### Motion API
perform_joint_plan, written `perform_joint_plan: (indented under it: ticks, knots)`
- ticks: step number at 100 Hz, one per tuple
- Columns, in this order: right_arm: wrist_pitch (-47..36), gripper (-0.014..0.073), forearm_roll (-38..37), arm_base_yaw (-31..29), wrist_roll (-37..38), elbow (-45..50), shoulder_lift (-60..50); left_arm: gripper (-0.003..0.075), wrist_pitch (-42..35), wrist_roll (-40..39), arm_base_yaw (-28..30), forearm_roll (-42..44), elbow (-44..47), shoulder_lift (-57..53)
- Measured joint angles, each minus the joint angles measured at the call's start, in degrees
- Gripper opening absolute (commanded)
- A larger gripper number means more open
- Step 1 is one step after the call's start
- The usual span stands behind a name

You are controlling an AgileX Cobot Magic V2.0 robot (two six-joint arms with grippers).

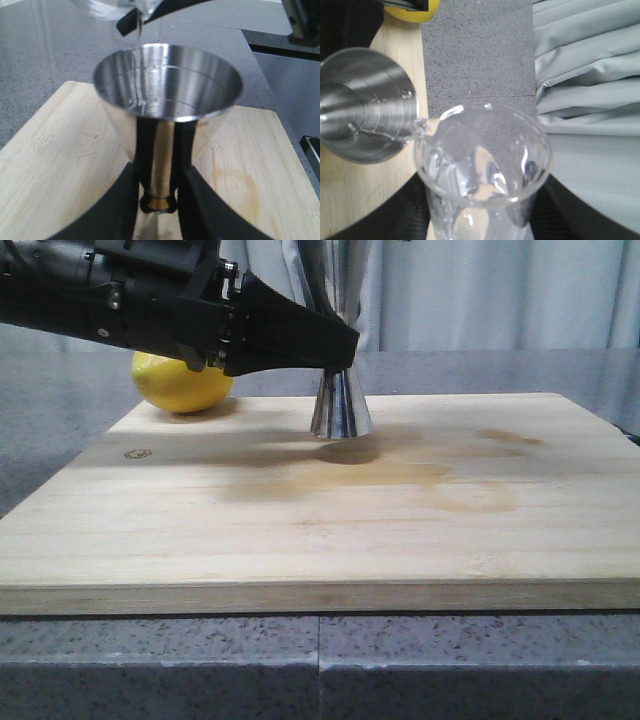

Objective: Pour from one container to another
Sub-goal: 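Tilt the cup with the right gripper, pouring liquid into the jigger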

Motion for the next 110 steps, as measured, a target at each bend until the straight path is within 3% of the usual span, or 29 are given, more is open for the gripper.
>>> perform_joint_plan:
  ticks: [110]
  knots:
    - [-0.39, 0.025, -3.32, 1.58, -2.9, 0.0, 0.04, 0.0156, 0.0, 0.0, 0.0, 0.0, 0.0, 0.0]
